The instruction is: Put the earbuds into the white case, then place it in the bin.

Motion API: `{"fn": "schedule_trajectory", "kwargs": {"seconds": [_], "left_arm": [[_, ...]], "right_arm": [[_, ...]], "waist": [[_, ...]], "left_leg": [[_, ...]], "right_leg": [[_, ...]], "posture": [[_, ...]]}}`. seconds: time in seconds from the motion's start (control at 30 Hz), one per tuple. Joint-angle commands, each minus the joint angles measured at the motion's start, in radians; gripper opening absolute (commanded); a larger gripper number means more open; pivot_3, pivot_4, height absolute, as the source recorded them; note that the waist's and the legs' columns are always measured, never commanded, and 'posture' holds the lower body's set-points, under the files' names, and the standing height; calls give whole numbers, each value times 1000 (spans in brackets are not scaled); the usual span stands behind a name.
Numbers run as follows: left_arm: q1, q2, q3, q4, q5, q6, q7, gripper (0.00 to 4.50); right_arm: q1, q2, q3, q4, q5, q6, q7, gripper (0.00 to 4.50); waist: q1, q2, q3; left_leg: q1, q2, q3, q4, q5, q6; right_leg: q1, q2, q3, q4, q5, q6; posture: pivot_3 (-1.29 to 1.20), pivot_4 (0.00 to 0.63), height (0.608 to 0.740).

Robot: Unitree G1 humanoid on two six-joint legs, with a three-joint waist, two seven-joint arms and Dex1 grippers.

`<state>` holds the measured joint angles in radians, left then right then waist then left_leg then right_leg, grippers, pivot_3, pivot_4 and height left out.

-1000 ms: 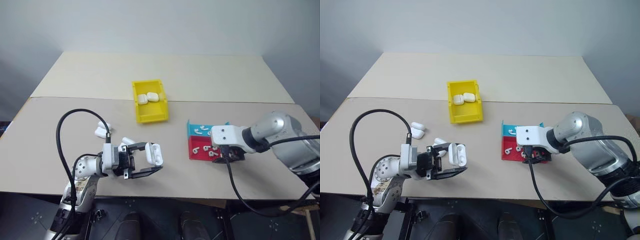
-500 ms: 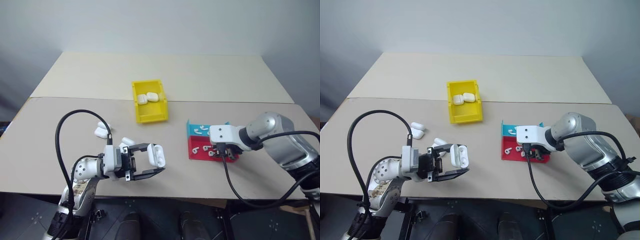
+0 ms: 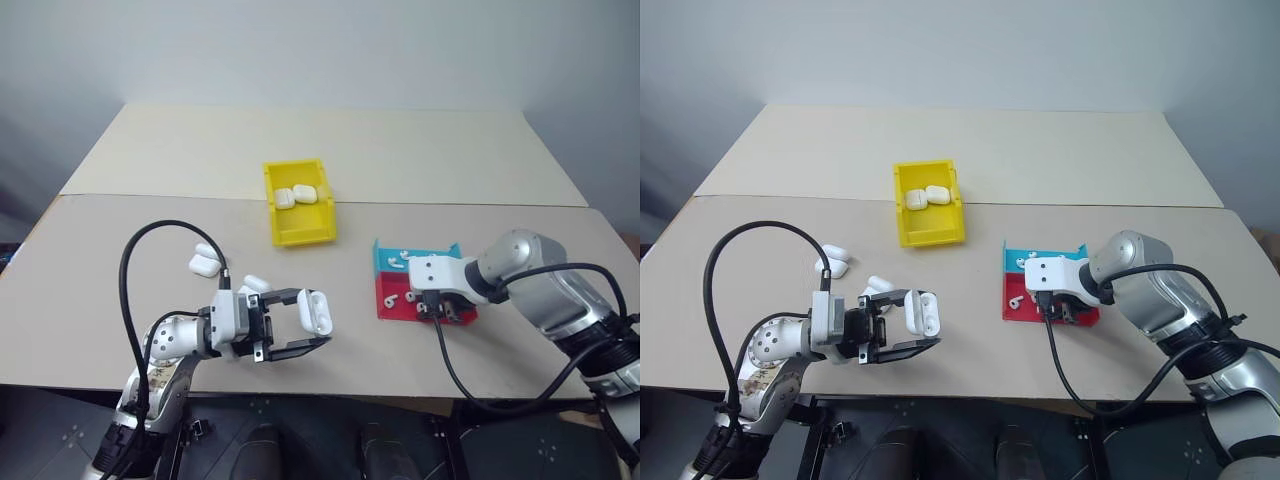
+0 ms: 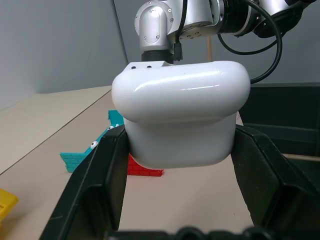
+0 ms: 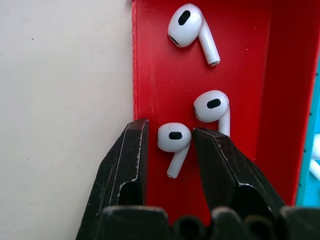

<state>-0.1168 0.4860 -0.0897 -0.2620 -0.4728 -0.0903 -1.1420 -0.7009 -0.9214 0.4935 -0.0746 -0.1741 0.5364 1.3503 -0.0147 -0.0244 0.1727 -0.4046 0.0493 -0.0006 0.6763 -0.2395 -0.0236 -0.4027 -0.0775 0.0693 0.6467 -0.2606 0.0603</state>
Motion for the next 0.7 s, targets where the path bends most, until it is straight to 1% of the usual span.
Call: {"fn": "schedule_trajectory", "kwargs": {"seconds": [0.03,0.47,0.57,0.63,0.7], "left_arm": [[0,9,4,-41,-4,-1,10,2769],[-7,14,-6,-34,5,2,19,2769],[-8,17,-6,-32,7,4,21,2769],[-9,20,-7,-32,8,6,22,2769],[-8,21,-6,-33,4,5,21,2769]], "right_arm": [[-17,1,-10,13,-18,-17,2,1777],[-20,-2,-10,30,-29,-38,18,1777],[-21,0,-8,35,-31,-44,21,1201],[-19,0,-8,38,-35,-52,19,642],[-17,0,-8,40,-41,-62,16,623]], "waist": [[0,0,0],[0,0,0],[0,0,0],[0,0,0],[0,0,0]], "left_leg": [[0,0,0,0,0,0],[0,0,0,0,0,0],[0,0,0,0,0,0],[0,0,0,0,0,0],[0,0,0,0,0,0]], "right_leg": [[0,0,0,0,0,0],[0,0,0,0,0,0],[0,0,0,0,0,0],[0,0,0,0,0,0],[0,0,0,0,0,0]], "posture": [[0,150,740],[0,150,740],[0,150,740],[0,150,740],[0,150,740]]}}
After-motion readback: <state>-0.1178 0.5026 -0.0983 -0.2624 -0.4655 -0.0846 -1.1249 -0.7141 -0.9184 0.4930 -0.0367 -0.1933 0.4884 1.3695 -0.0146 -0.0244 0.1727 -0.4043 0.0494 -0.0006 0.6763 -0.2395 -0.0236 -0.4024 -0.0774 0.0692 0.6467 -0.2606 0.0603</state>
